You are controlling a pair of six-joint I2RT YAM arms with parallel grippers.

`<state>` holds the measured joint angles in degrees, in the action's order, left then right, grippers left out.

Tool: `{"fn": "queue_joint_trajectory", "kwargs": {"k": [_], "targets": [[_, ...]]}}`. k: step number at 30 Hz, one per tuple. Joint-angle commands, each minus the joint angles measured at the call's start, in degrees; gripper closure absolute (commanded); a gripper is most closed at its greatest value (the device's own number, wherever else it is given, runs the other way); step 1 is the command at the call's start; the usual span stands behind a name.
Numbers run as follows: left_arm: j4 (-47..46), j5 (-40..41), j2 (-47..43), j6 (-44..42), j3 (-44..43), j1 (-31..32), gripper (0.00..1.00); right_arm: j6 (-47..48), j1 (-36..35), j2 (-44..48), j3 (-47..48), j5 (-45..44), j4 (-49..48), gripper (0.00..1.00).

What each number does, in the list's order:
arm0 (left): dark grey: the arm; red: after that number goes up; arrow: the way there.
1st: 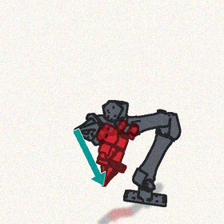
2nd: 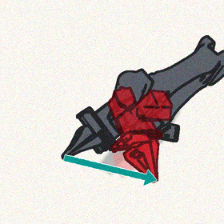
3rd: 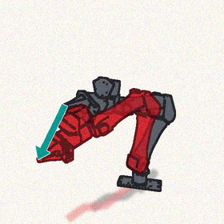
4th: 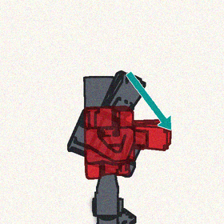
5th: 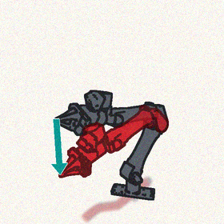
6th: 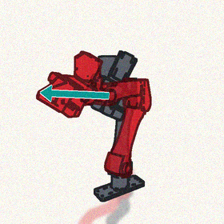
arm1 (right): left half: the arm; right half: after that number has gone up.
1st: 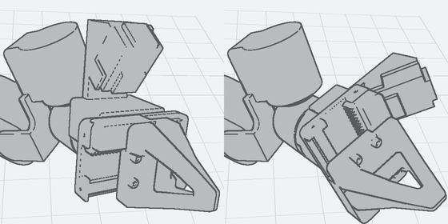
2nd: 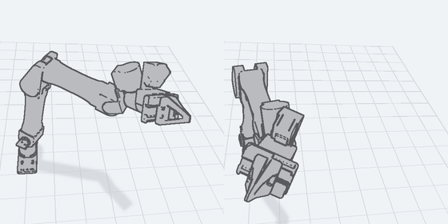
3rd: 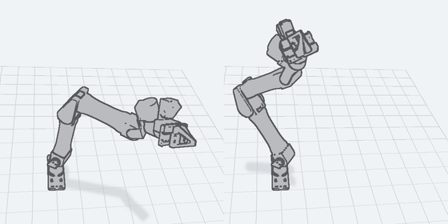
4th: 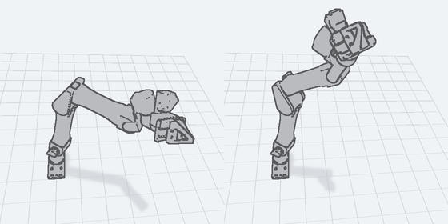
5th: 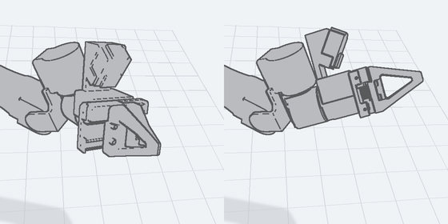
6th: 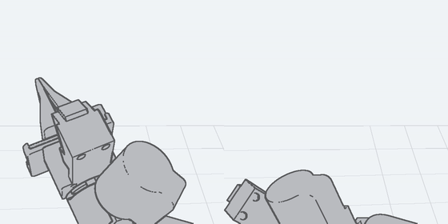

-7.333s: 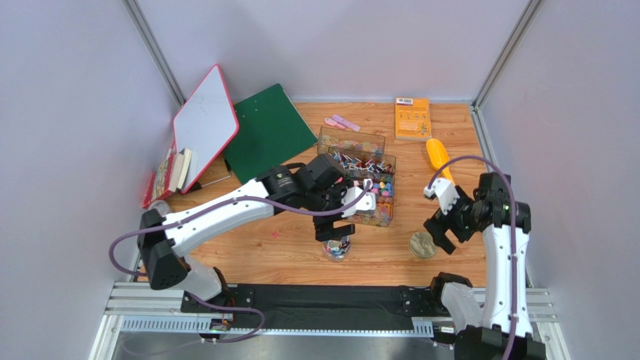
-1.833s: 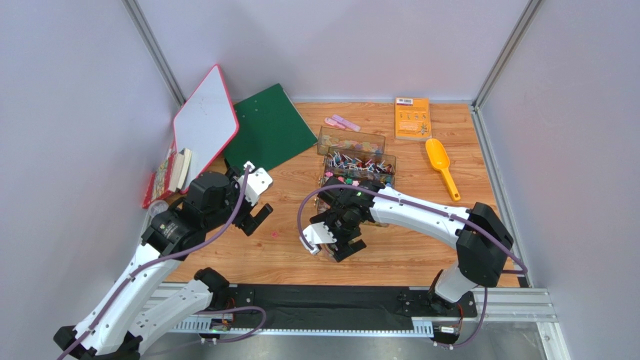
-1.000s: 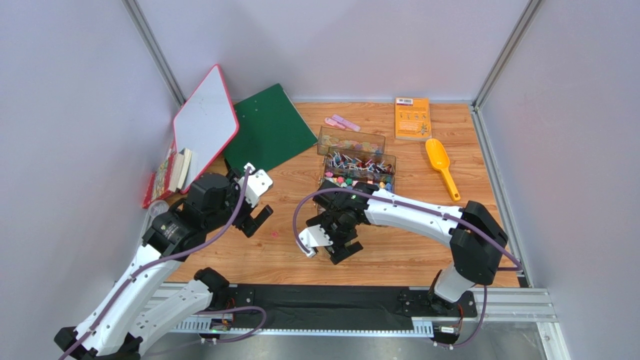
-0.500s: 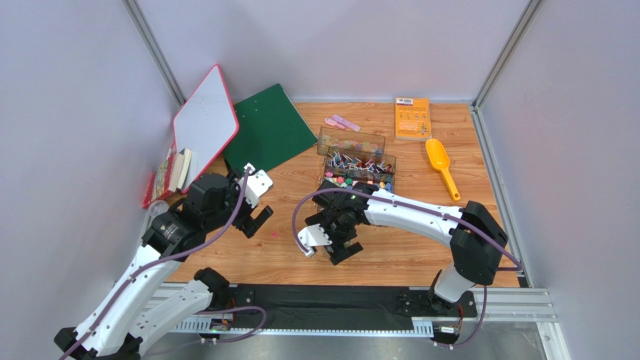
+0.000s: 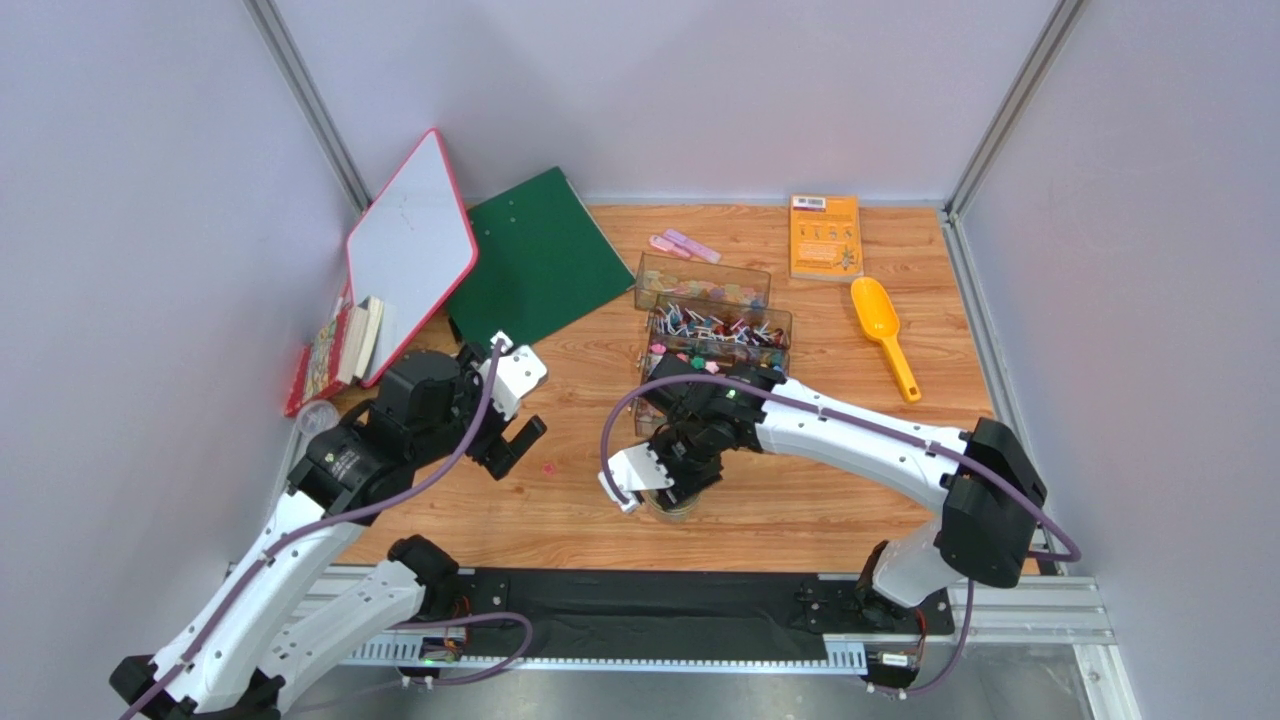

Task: Pack the candies
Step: Close the bottle lid on the packing bottle, then move the packing bottle to the center of the board.

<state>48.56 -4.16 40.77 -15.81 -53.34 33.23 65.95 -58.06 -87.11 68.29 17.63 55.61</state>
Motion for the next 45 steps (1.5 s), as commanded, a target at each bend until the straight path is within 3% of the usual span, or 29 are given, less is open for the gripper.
{"fn": "queue_joint_trajectory", "kwargs": {"k": [1,2,22,25,31,34,37,38,39,41,45], "targets": [[-1.8,0.1,-1.4,0.0,2.0,-0.3,0.07,-2.2,-0.5,0.5,0.2,2.6,-1.2,0.94],[-1.8,0.2,-1.5,0.3,2.0,-0.3,0.08,-2.9,-0.4,0.0,0.1,2.6,-3.0,1.00],[-2.7,0.3,-2.8,-1.2,3.6,-0.3,0.10,-1.4,-1.5,-1.3,-5.5,-0.5,-6.9,1.00],[-4.0,-5.0,-5.3,-2.9,3.9,-0.2,0.14,-3.5,-1.2,1.1,-2.1,-4.9,-5.3,1.00],[-12.0,-19.8,-9.9,-1.6,8.7,-0.2,0.26,-7.1,0.5,2.7,1.0,-5.4,-2.4,1.00],[-18.0,-25.1,-9.4,3.3,11.9,1.0,0.23,-12.3,1.1,5.4,3.0,-9.7,-3.0,0.98],[-25.2,-24.2,-6.9,3.9,16.6,6.9,0.21,-22.6,5.9,8.8,7.5,-10.1,-4.1,0.72],[-27.2,-22.6,-6.0,3.4,18.9,10.5,0.20,-25.8,9.3,9.4,8.9,-10.5,-4.8,0.38],[-30.9,-21.7,-4.1,3.4,19.8,12.2,0.19,-32.4,11.0,10.0,10.9,-10.8,-5.2,0.30],[-34.1,-19.9,-1.8,5.2,21.8,15.4,0.19,-36.1,14.9,11.3,12.7,-10.9,-4.0,0.19],[-44.7,-17.7,1.9,9.8,25.9,17.4,0.17,-34.7,17.7,15.2,13.4,-10.7,0.5,0.15]]}}
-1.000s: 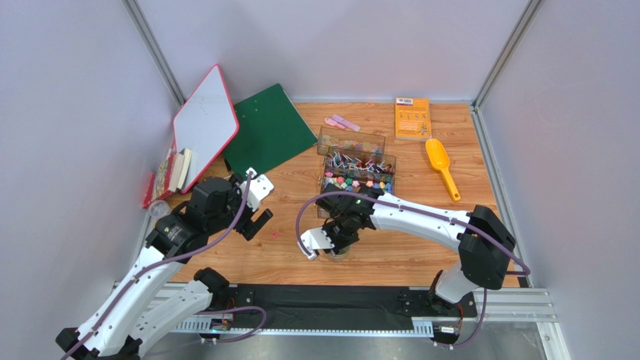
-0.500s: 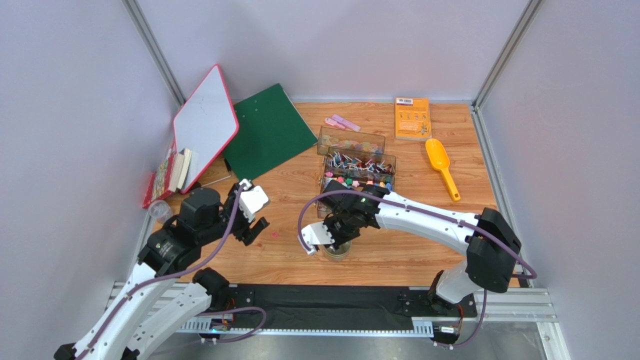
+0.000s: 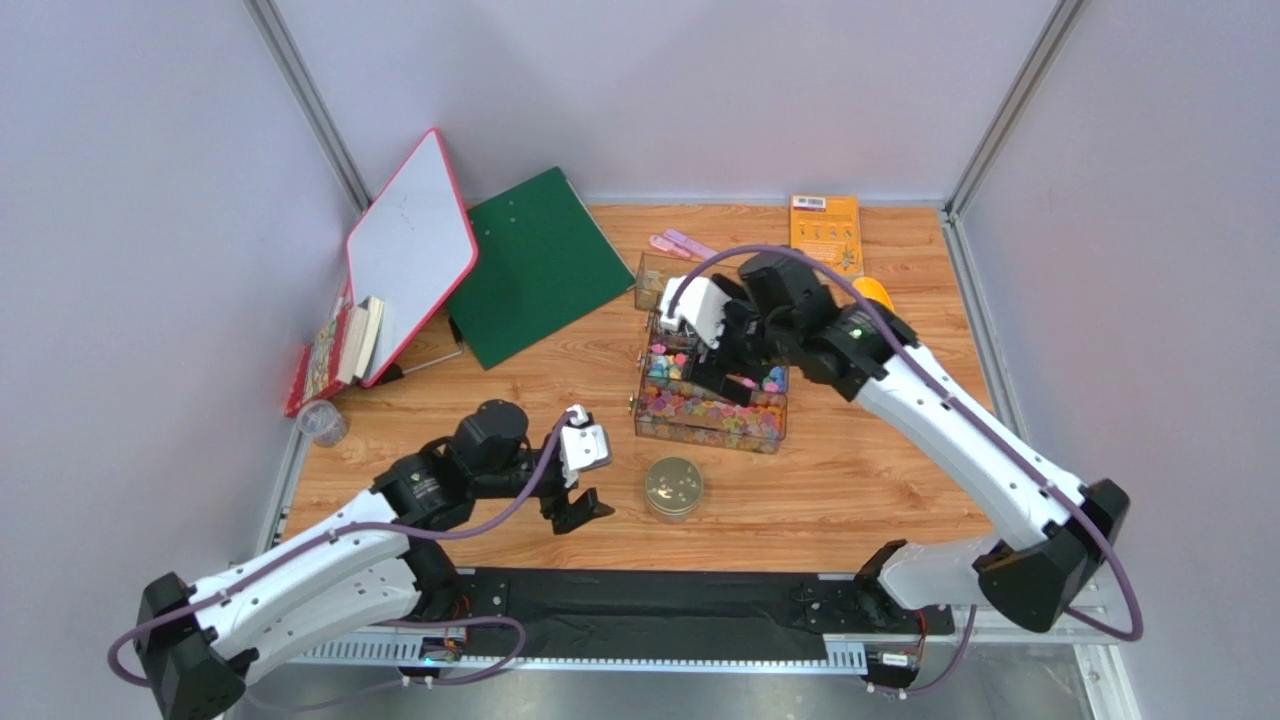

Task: Pack the candies
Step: Move the packing bottle to the center of the board.

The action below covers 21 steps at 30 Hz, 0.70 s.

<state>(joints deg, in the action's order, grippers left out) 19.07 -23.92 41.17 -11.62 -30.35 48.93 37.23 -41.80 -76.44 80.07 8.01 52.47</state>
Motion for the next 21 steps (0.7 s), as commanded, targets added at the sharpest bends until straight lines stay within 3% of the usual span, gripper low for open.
{"fn": "queue_joint_trajectory", "kwargs": {"k": [1,8,15,21], "targets": [[-17.1,2.6,2.0,6.1,4.1,2.1,0.16,-5.5,1.8,6.1,1.1,-3.2,4.4,0.15],[-29.9,4.3,7.8,1.3,10.8,3.7,0.11,-3.1,7.2,10.5,-0.7,-5.5,6.3,0.15],[-42.3,-0.8,23.8,-6.6,14.9,3.8,0.10,-1.6,9.8,12.0,-1.1,-4.1,6.2,0.14],[-52.0,-5.1,36.5,-4.7,14.4,3.8,0.08,-2.5,15.9,11.3,0.4,4.7,9.0,0.13]]}}
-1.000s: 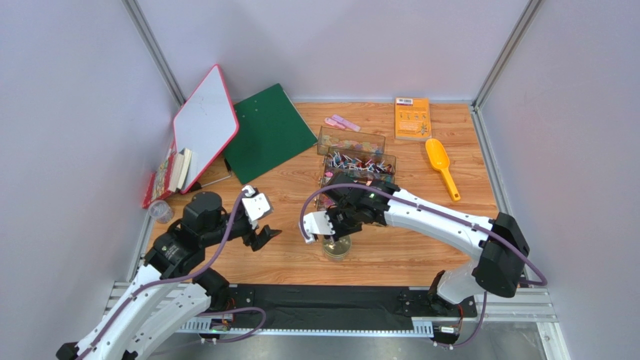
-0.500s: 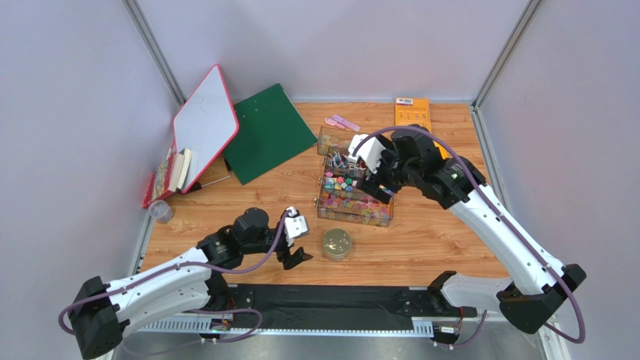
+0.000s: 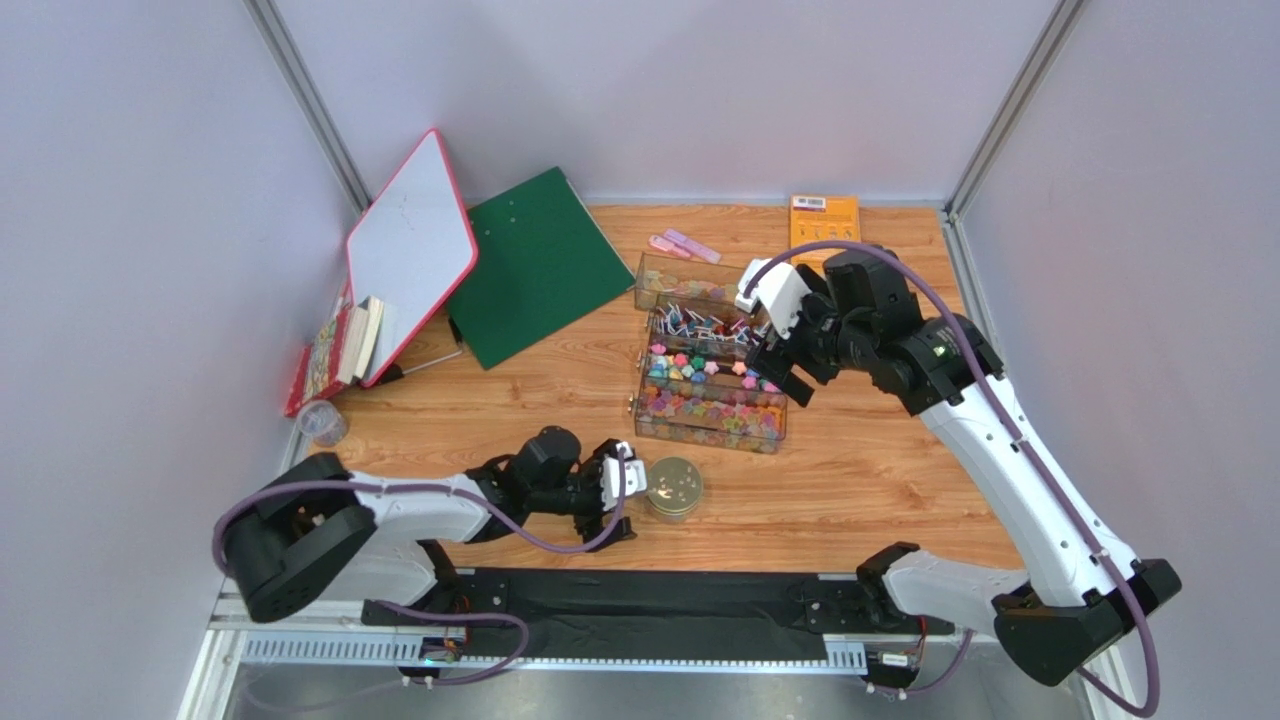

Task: Pack the candies
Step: Move the packing bottle to the center of the board.

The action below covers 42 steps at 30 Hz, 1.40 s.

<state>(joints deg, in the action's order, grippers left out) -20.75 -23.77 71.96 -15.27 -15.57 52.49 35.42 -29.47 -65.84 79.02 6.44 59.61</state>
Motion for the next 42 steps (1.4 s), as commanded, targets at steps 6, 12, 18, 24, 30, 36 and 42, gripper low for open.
{"fn": "queue_joint_trajectory", "kwargs": {"k": [6,12,18,24,30,36,42], "targets": [[-22.2,-6.1,17.8,1.5,-3.1,0.3,0.06,2.1,11.1,-1.3,-1.5,16.8,4.7,0.10],[-35.1,-7.1,28.7,2.5,-3.6,1.8,0.06,7.4,17.0,-4.4,-3.8,21.6,5.8,0.09],[-45.3,-7.7,37.8,4.9,-5.8,3.6,0.05,17.8,19.1,-5.9,-7.9,27.0,9.4,0.08],[-56.1,-6.0,46.2,7.8,-9.1,3.7,0.02,25.5,18.5,-6.6,-9.9,30.9,13.2,0.08],[-60.5,-4.3,45.3,9.9,-5.7,3.7,0.00,27.0,17.9,-4.9,-10.8,29.3,13.9,0.08],[-63.1,-3.6,41.9,6.6,-0.5,3.5,0.00,25.7,15.9,-4.0,-10.9,29.4,13.8,0.07],[-57.0,-6.0,41.7,4.5,-1.7,3.5,0.00,24.1,14.4,-3.8,-11.5,28.9,12.3,0.07]]}}
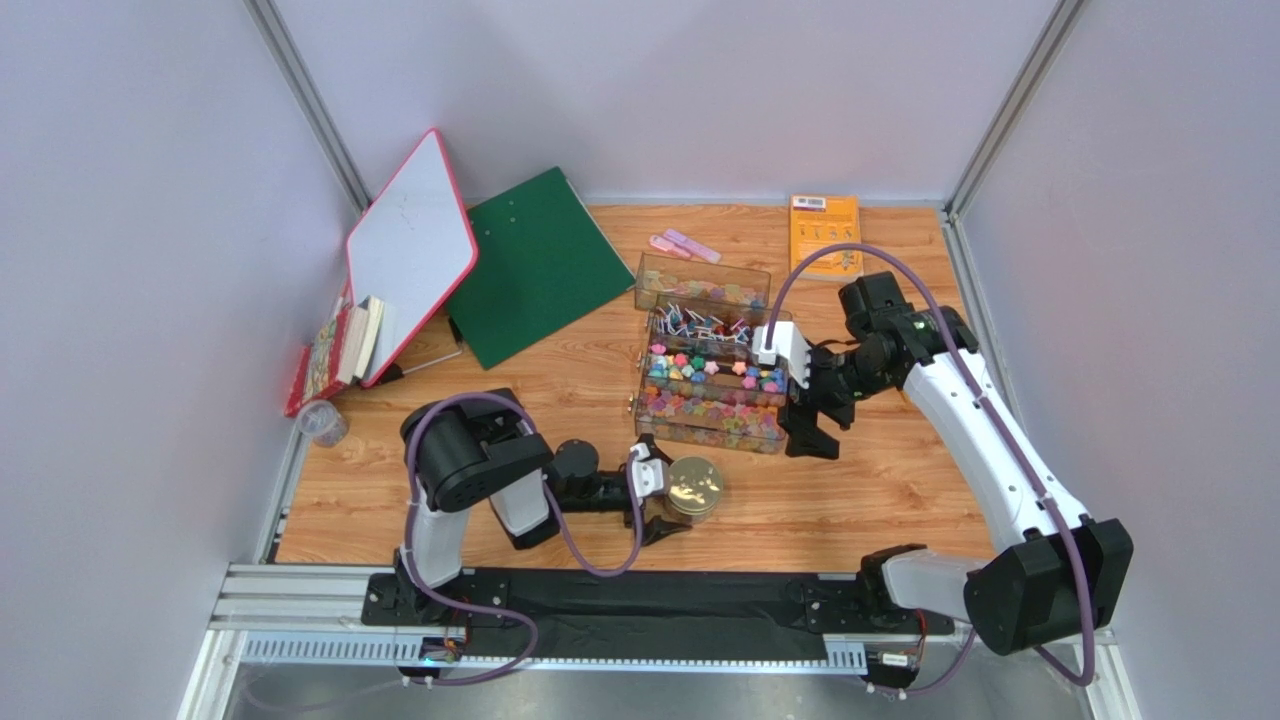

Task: Pack the candies
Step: Move the packing bottle to the center of the board.

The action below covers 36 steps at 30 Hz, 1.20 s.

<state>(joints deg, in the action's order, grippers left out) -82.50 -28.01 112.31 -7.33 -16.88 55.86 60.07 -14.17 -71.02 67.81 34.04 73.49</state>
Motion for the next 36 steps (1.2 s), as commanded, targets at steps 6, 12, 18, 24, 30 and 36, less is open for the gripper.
{"fn": "queue_joint_trajectory", "kwargs": {"k": [6,12,18,24,30,36], "targets": [[4.7,-0.9,5.4,-2.8,-4.1,0.1,0.00,0.1,-1.7,2.7,-2.4,0.7,-2.4,0.06],[4.6,-2.4,8.4,-2.2,-6.8,0.4,0.04,1.3,-2.1,5.2,-5.7,0.3,-3.0,0.06],[3.5,-3.3,12.1,-2.8,-10.7,1.2,0.05,3.6,-2.2,7.6,-7.6,0.2,-1.1,0.06],[0.8,-3.4,17.3,-2.2,-16.5,3.9,0.05,4.7,-2.7,8.9,-9.5,2.4,0.0,0.06],[-1.1,-2.8,21.9,0.6,-21.0,4.9,0.09,11.1,-5.5,8.7,-12.6,3.7,1.2,0.06],[-1.7,-3.0,23.5,1.5,-21.6,5.0,0.15,12.1,-8.0,6.9,-15.3,4.5,-3.1,0.06]]}}
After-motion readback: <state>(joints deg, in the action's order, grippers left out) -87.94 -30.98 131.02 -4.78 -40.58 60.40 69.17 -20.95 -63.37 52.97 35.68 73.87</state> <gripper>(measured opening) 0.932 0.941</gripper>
